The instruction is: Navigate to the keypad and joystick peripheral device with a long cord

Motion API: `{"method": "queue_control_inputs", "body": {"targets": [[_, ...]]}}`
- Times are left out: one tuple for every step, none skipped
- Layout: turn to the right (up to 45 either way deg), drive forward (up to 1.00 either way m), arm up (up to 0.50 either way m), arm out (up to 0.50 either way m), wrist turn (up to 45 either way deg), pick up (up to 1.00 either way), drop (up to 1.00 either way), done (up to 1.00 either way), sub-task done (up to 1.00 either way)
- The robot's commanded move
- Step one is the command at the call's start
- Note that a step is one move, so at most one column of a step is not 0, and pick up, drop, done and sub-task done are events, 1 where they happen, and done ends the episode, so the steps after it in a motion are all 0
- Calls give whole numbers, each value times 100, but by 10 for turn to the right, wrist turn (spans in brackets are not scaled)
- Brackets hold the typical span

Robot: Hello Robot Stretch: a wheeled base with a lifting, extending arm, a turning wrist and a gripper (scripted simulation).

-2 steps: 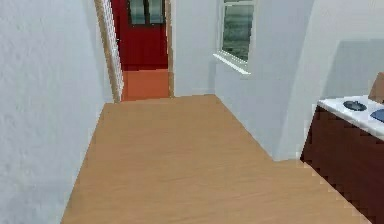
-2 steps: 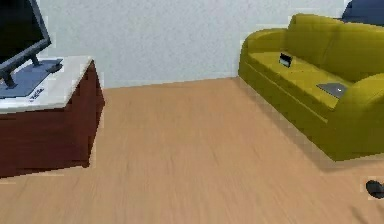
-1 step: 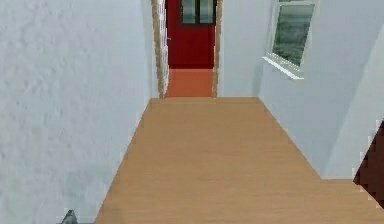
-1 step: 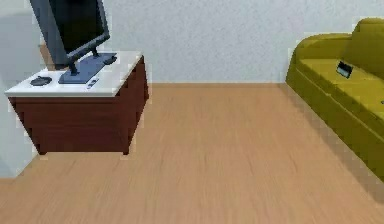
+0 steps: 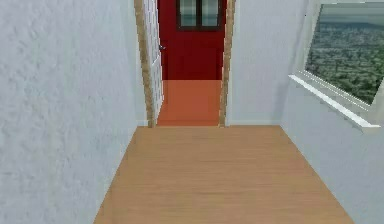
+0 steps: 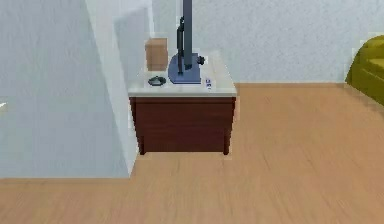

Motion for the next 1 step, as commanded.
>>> {"method": "queue_control_inputs", "body": {"targets": [[0,100,0,0,0,0,0,0,0]]}}
